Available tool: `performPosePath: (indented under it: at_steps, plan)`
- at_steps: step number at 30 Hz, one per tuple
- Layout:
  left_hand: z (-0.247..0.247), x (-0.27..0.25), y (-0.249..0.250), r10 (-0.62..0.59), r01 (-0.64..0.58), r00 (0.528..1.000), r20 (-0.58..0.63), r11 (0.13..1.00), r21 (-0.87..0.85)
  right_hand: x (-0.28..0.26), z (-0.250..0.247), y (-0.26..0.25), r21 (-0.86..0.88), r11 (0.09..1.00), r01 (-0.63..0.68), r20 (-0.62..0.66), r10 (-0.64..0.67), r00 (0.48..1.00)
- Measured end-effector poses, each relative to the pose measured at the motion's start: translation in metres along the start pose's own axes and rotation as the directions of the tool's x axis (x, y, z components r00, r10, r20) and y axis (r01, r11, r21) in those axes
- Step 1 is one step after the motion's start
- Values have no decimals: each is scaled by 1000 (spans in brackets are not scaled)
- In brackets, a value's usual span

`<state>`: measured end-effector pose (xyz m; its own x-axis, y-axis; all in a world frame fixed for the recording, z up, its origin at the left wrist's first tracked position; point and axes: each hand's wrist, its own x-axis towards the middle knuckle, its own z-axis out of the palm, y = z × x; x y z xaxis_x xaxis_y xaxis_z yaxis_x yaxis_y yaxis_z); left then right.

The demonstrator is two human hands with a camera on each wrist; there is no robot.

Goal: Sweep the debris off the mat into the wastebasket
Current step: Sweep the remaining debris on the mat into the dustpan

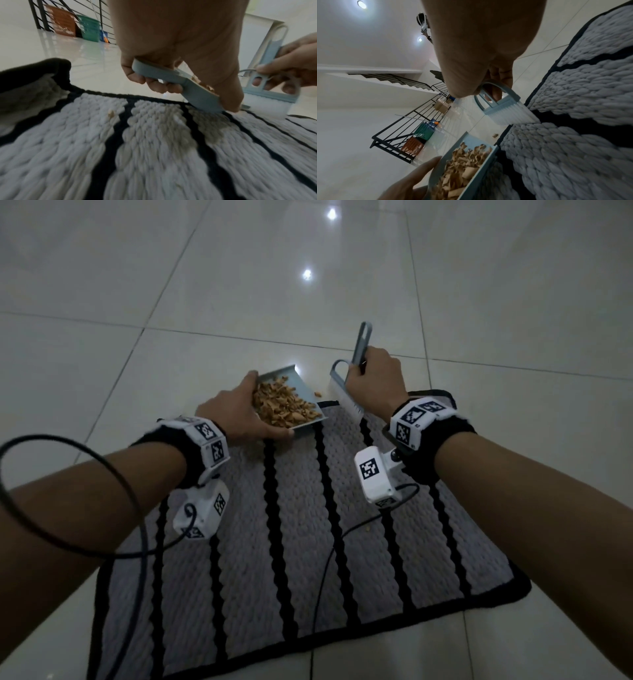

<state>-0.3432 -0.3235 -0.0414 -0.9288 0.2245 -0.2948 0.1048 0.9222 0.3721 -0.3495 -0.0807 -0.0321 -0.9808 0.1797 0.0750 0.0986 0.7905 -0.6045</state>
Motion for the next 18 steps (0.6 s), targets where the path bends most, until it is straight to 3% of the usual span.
performPosePath:
  at_steps: [4, 9, 18]
  plan:
    - [-11, 28, -13, -5, 5, 996, 84, 1000, -4, 4, 5, 1, 21, 999, -41, 2, 41, 999]
    - [-21, 58, -20, -10, 8, 996, 93, 1000, 16, 10, 6, 1, 31, 997, -76, -6, 76, 997]
    - [-28, 91, -25, 44, -40, 969, 243, 999, -21, 4, 15, -18, 12, 998, -56, -29, 56, 998]
